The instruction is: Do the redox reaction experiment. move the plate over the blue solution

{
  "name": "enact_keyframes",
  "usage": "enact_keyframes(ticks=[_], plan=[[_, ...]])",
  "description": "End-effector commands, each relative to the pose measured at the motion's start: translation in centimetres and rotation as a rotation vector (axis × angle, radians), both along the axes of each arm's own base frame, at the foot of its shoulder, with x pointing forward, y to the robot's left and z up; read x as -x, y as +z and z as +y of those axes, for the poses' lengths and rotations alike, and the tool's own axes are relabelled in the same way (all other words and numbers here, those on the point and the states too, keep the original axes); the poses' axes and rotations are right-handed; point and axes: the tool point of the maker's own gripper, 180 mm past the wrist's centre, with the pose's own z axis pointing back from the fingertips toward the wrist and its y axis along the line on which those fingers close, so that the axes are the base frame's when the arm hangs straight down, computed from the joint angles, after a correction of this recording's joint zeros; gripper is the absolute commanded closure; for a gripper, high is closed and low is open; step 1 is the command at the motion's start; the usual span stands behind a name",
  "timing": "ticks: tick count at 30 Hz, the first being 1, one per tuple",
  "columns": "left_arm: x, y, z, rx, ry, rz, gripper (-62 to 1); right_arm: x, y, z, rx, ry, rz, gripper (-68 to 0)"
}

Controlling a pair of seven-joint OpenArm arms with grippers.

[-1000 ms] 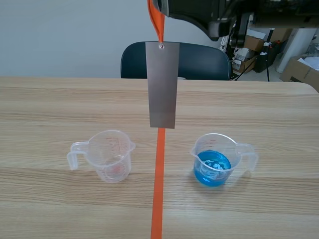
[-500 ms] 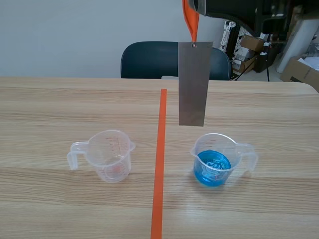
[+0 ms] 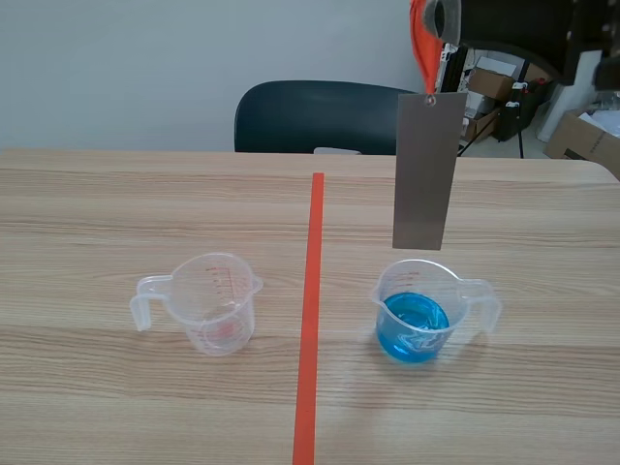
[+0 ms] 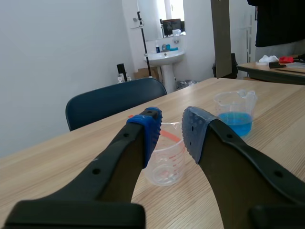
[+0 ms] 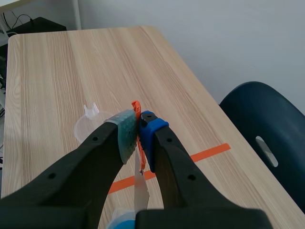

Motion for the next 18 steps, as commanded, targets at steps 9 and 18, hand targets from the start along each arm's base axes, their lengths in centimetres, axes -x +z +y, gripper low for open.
enact_keyframes(ticks=[9, 18], plan=[[-4.0, 0.9, -1.9, -0.017, -0.126, 0.081, -3.7, 0.9, 0.3, -1.2, -0.002, 0.006, 0.003, -0.2], [-6.9, 0.9, -6.1, -0.095, -0.223, 0.106, -2.5, 1.3, -0.1, -2.0, 0.031, 0.008, 0.013, -0.2]])
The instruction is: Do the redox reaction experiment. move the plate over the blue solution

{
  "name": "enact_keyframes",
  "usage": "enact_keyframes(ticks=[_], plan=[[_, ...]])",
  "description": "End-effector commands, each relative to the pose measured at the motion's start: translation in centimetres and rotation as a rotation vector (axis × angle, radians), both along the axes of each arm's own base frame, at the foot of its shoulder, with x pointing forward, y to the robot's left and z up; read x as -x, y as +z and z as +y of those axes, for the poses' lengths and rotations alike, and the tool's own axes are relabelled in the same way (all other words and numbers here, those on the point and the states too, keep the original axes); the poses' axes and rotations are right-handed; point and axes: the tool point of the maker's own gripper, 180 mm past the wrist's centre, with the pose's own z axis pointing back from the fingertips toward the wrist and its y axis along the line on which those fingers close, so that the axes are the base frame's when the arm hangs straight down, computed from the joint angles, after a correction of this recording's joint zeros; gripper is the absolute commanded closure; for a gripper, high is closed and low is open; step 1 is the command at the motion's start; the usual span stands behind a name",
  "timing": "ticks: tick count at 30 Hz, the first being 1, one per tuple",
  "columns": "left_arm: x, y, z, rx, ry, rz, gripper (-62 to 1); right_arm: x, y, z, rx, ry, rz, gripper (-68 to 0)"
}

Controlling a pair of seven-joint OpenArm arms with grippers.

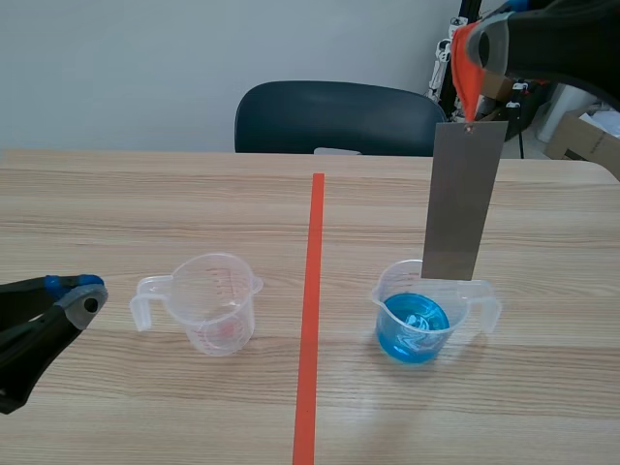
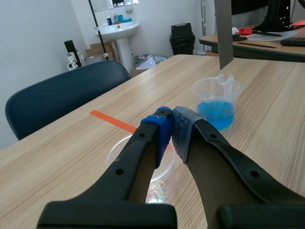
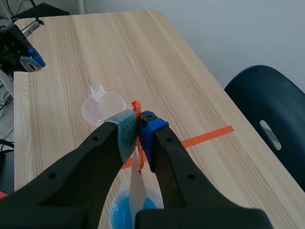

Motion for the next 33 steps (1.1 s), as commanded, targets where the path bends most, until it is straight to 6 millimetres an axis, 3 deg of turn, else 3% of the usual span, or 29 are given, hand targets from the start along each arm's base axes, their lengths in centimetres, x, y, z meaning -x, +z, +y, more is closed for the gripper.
enact_keyframes(ticks=[1, 8, 33], plan=[[-0.2, 0.5, -1.0, 0.016, -0.025, -0.009, -2.5, 0.0, 0.9, 0.1, -0.011, 0.005, -0.023, -0.2], [-0.9, 0.0, -3.7, -0.017, -0.096, 0.003, -2.5, -0.2, 1.2, -0.4, 0.002, -0.004, -0.034, -0.2], [-5.0, 0.9, -9.0, -0.083, -0.179, -0.045, -2.5, -0.7, 1.7, -0.7, -0.038, -0.019, -0.048, -0.2]])
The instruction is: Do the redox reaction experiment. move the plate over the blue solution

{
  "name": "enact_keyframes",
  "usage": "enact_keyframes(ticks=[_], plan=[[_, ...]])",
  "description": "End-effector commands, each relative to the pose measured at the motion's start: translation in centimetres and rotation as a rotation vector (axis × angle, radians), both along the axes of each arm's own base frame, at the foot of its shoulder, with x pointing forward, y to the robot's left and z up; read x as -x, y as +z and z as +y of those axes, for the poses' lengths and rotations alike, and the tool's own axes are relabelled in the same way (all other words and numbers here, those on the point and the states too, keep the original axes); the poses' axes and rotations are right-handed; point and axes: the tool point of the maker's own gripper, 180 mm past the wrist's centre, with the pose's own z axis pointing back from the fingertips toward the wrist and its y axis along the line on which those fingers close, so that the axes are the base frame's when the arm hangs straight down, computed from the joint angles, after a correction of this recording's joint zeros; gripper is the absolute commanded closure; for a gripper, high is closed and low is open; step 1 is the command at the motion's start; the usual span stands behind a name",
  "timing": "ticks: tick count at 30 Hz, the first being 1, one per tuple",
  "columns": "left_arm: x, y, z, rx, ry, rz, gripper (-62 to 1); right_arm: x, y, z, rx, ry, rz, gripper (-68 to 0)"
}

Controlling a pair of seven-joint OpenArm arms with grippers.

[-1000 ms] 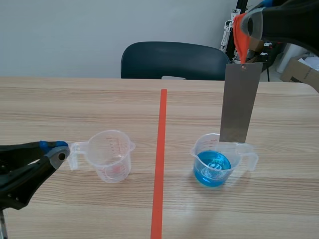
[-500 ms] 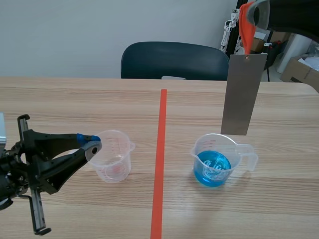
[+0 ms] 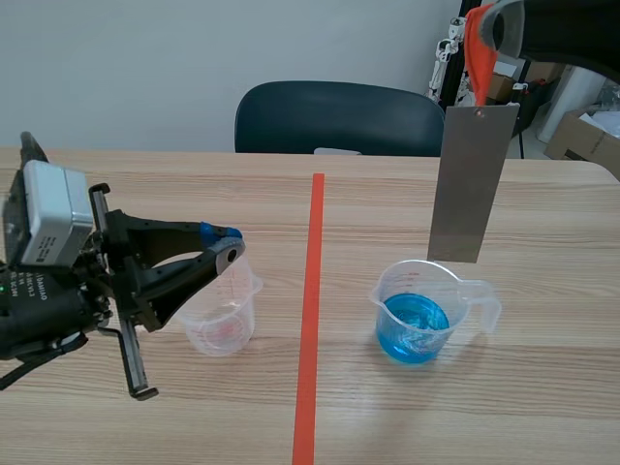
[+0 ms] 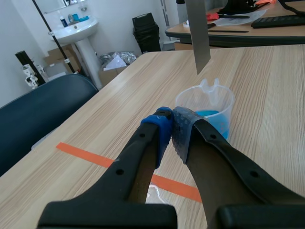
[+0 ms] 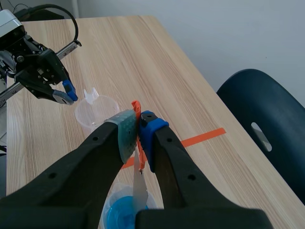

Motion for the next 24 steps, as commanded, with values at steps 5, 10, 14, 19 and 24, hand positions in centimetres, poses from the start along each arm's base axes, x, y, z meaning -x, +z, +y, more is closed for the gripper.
enact_keyframes(ticks=[5, 10, 14, 19, 24], plan=[[-0.6, 1.6, -1.9, 0.054, -0.027, -0.026, -2.5, -0.2, 0.9, 0.0, -0.022, -0.002, -0.022, -0.2], [-0.7, 1.8, -3.4, 0.06, -0.051, -0.028, -2.5, -0.2, 0.9, 0.0, -0.022, -0.002, -0.022, -0.2], [-0.7, 2.0, -4.4, 0.068, -0.068, -0.029, -2.5, -0.2, 0.9, 0.0, -0.022, -0.002, -0.022, -0.2], [-0.7, 2.0, -5.7, 0.061, -0.086, -0.024, -2.6, -0.2, 0.9, 0.0, -0.022, -0.001, -0.022, -0.2], [-1.0, 1.6, -6.5, 0.033, -0.085, -0.012, -2.5, -0.2, 1.0, 0.0, -0.023, -0.001, -0.023, -0.2]])
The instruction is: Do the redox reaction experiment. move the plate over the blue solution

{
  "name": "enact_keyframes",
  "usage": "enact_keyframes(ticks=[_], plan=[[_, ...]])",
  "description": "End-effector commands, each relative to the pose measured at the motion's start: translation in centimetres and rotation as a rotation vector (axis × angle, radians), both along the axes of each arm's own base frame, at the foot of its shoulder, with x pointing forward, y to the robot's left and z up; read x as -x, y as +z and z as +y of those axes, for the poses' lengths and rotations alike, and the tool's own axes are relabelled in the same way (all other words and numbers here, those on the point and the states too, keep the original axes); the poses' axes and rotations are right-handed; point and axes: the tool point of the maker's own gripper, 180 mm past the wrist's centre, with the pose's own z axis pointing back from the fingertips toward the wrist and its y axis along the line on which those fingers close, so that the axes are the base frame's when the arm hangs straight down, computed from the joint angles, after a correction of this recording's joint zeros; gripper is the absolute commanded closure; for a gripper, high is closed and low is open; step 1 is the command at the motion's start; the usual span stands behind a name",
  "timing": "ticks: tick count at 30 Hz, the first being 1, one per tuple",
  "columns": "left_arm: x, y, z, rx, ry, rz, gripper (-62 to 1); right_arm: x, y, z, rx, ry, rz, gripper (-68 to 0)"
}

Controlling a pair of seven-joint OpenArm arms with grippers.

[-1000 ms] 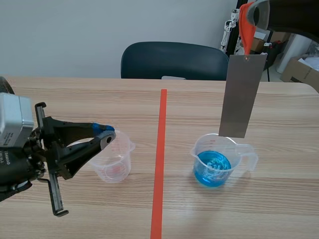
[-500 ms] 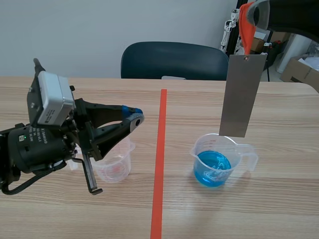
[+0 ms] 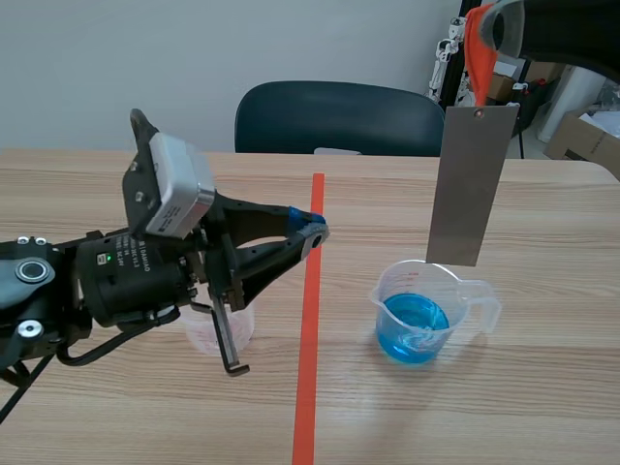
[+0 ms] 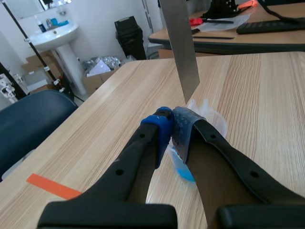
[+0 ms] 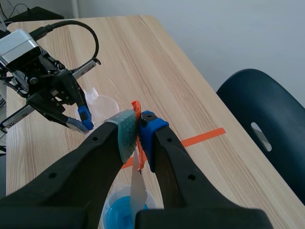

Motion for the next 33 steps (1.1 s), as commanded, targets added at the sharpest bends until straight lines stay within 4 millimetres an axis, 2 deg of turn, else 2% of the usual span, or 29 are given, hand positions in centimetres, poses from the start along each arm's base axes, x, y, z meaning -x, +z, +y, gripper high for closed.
enact_keyframes(ticks=[1, 27, 33], plan=[[0.0, 1.1, -0.5, 0.044, -0.008, -0.016, -2.6, -0.2, 1.0, 0.0, -0.022, -0.002, -0.022, -0.2], [-1.4, -0.1, -2.8, -0.013, 0.016, 0.033, -2.6, -0.2, 1.0, 0.0, -0.025, -0.001, -0.024, -0.2], [-1.9, -0.9, -3.1, -0.024, 0.025, 0.058, -2.6, -0.2, 1.0, 0.0, -0.025, -0.001, -0.024, -0.2]])
